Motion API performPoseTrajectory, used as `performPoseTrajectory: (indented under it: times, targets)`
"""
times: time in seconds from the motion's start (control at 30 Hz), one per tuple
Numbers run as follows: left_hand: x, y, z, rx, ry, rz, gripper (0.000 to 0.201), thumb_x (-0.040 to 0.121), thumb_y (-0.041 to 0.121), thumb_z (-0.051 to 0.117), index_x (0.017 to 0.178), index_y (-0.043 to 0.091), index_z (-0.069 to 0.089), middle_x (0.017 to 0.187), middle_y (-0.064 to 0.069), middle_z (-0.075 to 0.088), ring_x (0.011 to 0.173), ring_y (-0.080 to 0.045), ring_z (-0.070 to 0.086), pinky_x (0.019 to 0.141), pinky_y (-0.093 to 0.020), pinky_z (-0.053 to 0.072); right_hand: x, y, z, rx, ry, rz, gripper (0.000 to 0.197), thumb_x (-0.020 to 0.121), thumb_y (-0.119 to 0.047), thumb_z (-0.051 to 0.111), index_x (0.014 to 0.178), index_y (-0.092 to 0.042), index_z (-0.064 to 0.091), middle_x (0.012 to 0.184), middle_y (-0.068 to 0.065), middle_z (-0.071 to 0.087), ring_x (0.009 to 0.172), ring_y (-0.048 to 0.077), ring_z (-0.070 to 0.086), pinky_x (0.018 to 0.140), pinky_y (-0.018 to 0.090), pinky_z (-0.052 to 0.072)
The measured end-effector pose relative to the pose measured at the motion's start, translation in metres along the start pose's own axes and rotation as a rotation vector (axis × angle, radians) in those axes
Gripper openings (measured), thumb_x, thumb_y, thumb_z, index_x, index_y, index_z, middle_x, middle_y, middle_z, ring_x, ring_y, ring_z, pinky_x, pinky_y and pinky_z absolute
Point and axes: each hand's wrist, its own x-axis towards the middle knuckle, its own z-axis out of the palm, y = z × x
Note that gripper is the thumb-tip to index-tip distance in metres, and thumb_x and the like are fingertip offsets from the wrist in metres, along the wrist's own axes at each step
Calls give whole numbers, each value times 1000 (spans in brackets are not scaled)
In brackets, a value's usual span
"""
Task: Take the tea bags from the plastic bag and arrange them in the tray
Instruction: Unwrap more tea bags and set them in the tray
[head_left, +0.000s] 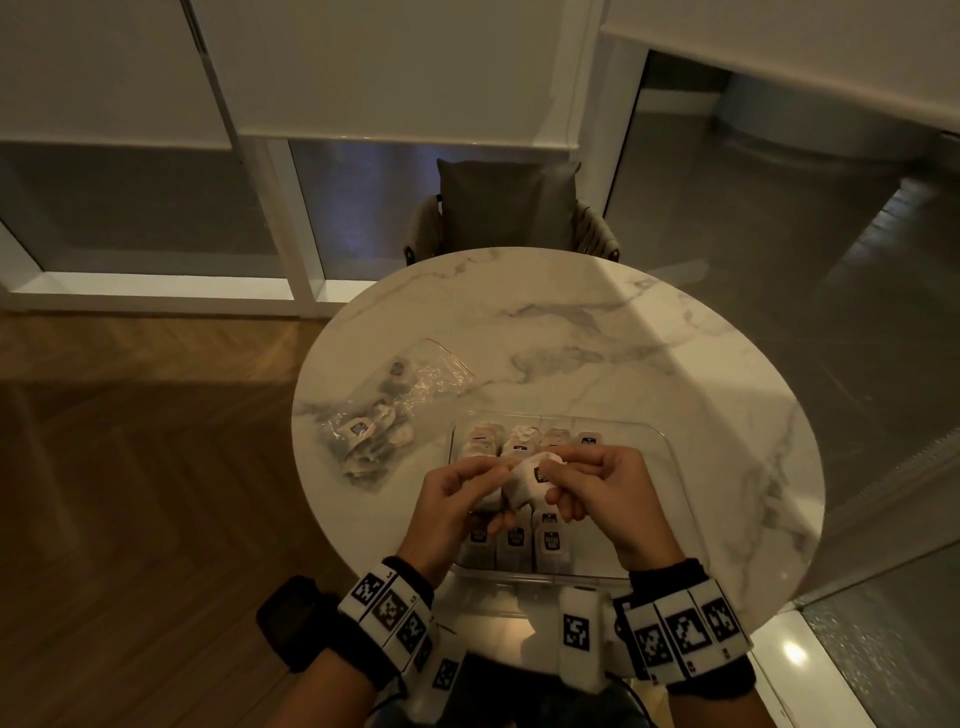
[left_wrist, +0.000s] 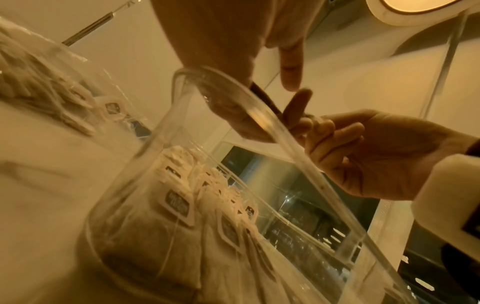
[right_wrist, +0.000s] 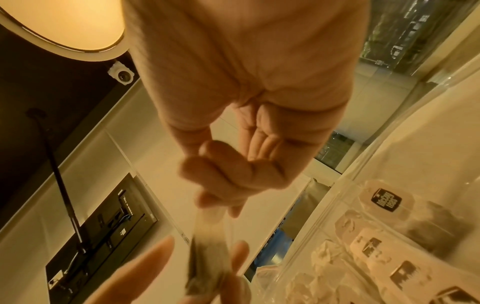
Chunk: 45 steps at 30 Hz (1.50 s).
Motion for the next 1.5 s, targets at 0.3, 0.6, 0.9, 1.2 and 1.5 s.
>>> performPoseTrajectory:
  times: [0.3,0.6,0.9,1.2,1.5]
  targets:
    - [-2,-3,-4,138,-8,133,36,73,-5,78,107,4,74,112,-6,74,105,-26,70,76,-31,60,1,1,0,18,36,63,11,87,-2,67,94,-6,75,51,6,63,38,8,46,40,15,37]
    - [-5,-2,0,58,17,103,24,86,12,64,106,3,73,88,-13,76,65,-26,73,61,-23,57,2,3,0,16,46,70,12,88,-1,66,95,-6,75,55,9,63,39,10,47,41,17,38]
    - [-3,-7,-1,69,12,78,33,73,-2,77,106,-1,73,98,-21,74,71,-30,73,64,-27,60,2,6,-2,-5,43,11,17,88,-5,68,103,-11,73,57,7,65,41,7,50,43,15,40]
    - [-5,-7,1,76,76,150,22,89,0,64,110,-4,70,89,-20,75,64,-28,72,59,-24,55,2,5,-1,1,17,25,17,88,-3,68,102,-9,72,55,6,65,39,8,49,42,15,39]
    - [-7,-1,4,92,88,151,24,86,13,62,105,1,73,88,-15,76,62,-26,71,58,-24,55,0,0,-3,-128,1,-25,25,84,-1,71,107,-10,70,64,7,66,48,16,64,48,20,49]
